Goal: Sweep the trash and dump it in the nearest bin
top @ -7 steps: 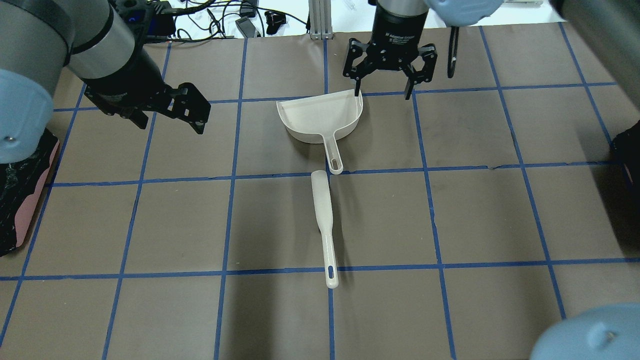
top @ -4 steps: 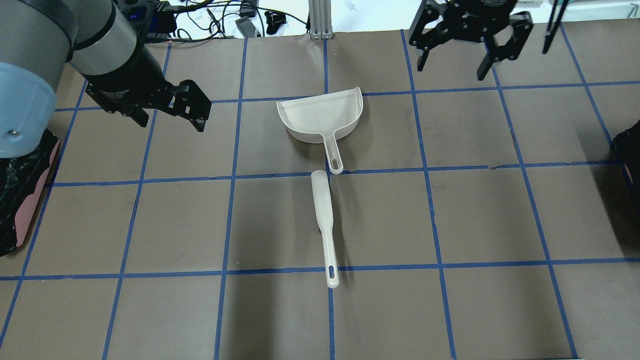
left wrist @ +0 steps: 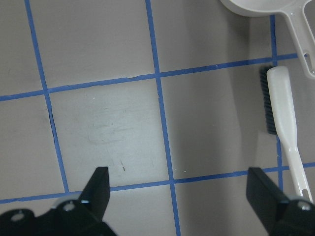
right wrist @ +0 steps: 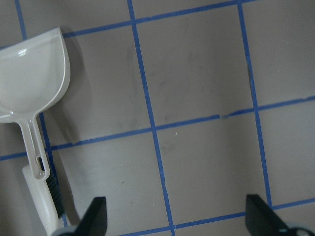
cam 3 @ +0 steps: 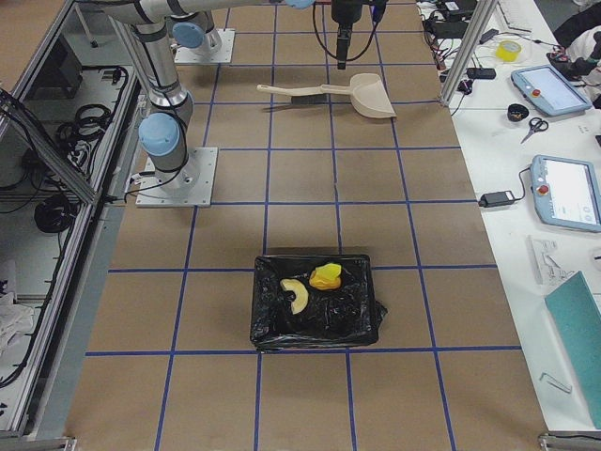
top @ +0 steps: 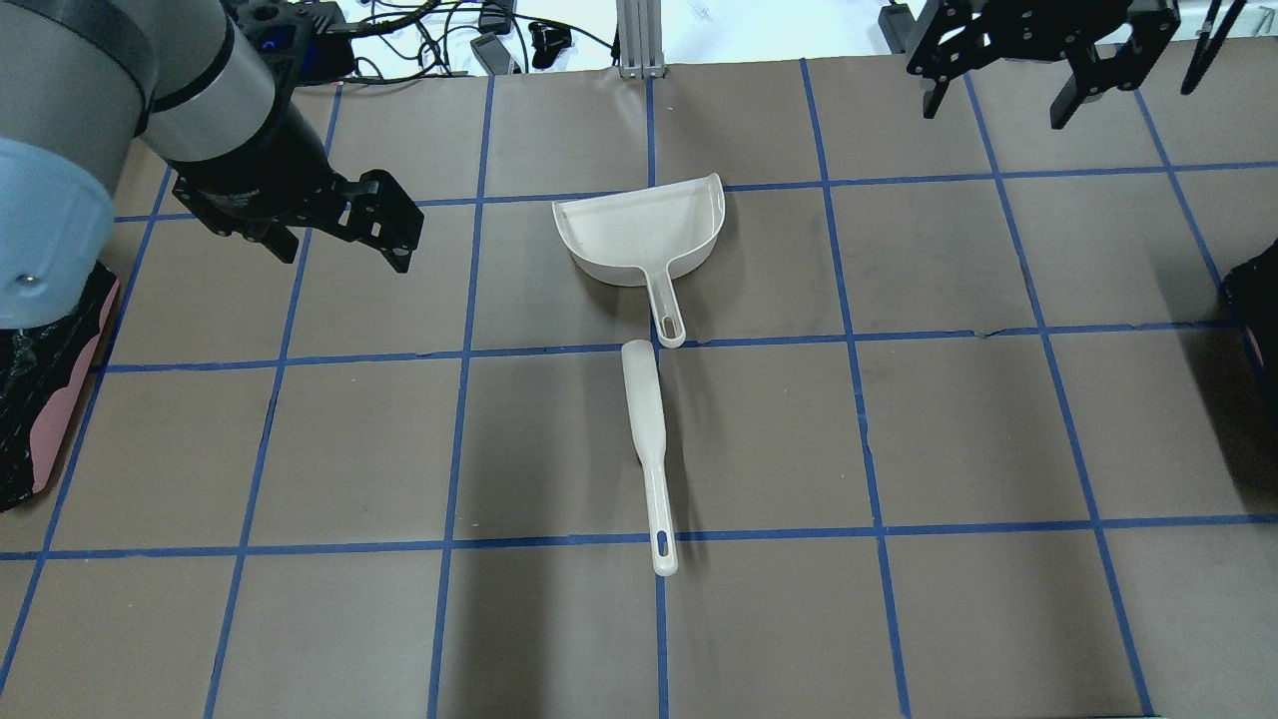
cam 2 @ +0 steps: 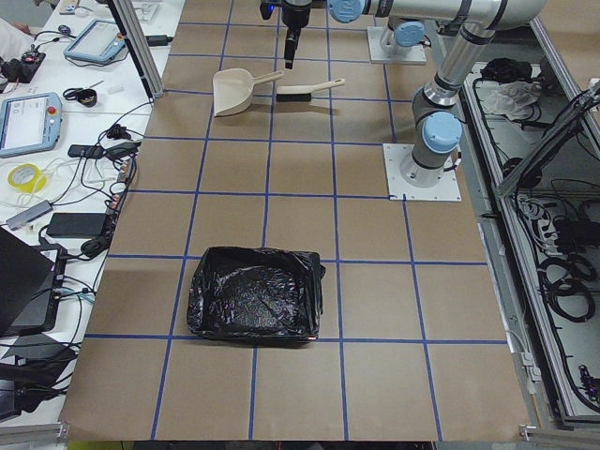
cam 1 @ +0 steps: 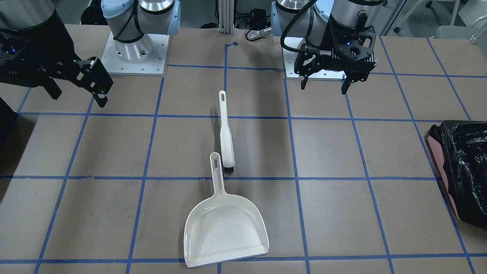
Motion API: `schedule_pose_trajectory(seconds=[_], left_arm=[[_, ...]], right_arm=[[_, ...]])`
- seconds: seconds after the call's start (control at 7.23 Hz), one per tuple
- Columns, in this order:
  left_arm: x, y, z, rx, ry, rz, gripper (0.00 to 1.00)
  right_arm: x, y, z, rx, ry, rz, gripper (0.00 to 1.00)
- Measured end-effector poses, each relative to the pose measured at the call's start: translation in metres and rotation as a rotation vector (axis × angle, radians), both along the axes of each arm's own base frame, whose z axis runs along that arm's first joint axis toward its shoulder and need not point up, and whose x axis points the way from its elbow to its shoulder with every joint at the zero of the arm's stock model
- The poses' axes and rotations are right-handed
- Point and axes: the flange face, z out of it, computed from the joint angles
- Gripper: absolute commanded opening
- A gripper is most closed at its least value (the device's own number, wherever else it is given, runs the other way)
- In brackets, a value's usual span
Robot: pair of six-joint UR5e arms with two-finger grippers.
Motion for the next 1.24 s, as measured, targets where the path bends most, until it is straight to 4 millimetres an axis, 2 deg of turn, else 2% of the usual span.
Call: schedule_pose_trajectory(seconds=[0.28, 0.41, 0.83, 1.24], left_arm=[[0.000, 0.001, 0.000, 0.001, 0.001, 0.001, 1.00], [0.000, 0.001, 0.000, 0.002, 0.001, 0.001, 1.00], [0.000, 0.001, 0.000, 0.000, -0.001, 0.003, 1.00], [0.000, 0.000, -0.001, 0.001, -0.002, 0.003, 1.00]], right_arm=[[0.022, 0.013, -0.019, -0.093, -0.006, 0.019, 1.00], [0.029, 0.014, -0.018, -0.077, -0.032, 0.039, 1.00], [0.035, 0.005, -0.014, 0.029, -0.056, 0.157, 1.00], [0.033, 0.006, -0.014, 0.043, -0.048, 0.187, 1.00]])
